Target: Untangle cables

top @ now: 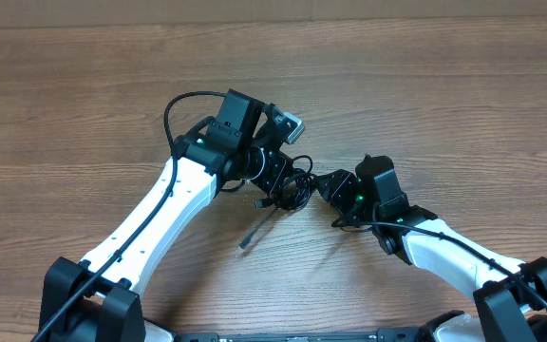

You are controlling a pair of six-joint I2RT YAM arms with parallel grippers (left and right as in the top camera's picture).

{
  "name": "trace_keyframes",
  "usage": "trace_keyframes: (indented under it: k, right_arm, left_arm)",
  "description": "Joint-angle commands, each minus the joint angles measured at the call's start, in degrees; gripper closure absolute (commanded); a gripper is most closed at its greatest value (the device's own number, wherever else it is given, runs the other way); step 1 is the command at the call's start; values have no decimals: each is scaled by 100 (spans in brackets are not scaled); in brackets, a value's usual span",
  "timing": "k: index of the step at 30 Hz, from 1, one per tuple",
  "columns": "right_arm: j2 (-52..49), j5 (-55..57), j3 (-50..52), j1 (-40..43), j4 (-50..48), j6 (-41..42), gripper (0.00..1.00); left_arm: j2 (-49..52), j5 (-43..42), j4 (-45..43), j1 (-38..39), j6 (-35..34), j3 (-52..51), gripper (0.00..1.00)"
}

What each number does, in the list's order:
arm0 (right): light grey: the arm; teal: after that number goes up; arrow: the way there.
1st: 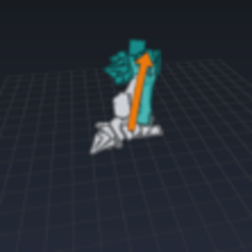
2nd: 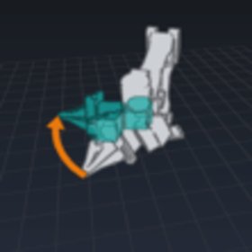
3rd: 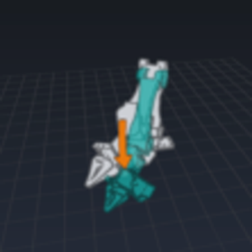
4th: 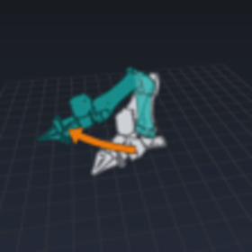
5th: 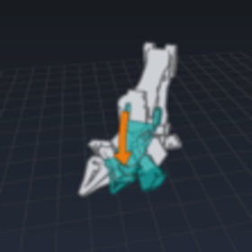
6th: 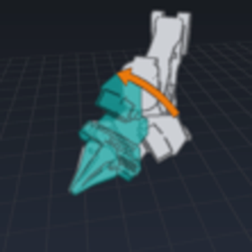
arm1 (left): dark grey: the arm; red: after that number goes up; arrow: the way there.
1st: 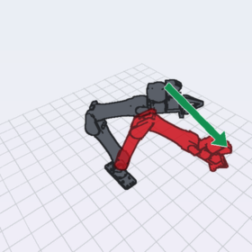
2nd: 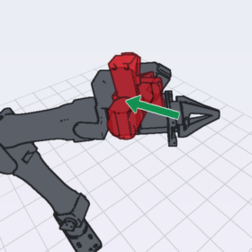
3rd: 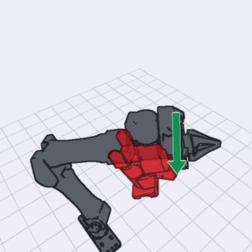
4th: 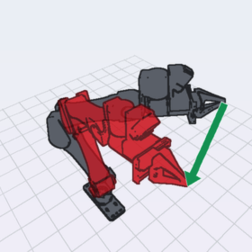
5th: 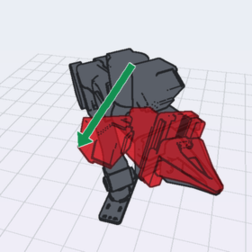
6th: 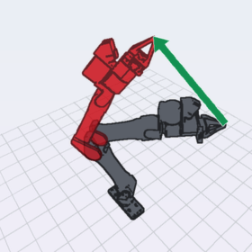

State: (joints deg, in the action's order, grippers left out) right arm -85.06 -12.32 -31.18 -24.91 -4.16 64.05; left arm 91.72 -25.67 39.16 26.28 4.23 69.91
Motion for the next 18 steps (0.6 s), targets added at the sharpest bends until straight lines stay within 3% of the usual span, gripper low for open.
trace_keyframes:
  k: [1,4,8,11,14,18]
  right_arm:
    - [-26,116,-68,-22,-4,-90,47]
    - [-26,116,-68,-22,-7,-87,46]
    - [-26,111,-68,-22,-9,-87,47]
    - [-26,79,-68,-22,-9,-90,49]
    - [-26,72,-68,-22,-7,-131,50]
    - [-26,72,-68,-22,-9,-131,50]
  left_arm:
    - [-98,824,-120,37,-546,118,96]
    - [-98,1641,-144,37,-1497,116,96]
    - [-98,1655,-199,37,-2011,105,96]
    - [-98,1115,-411,35,-1589,105,96]
    - [-98,22,-621,-24,-918,107,96]
    - [-98,-739,-931,-208,-787,107,96]
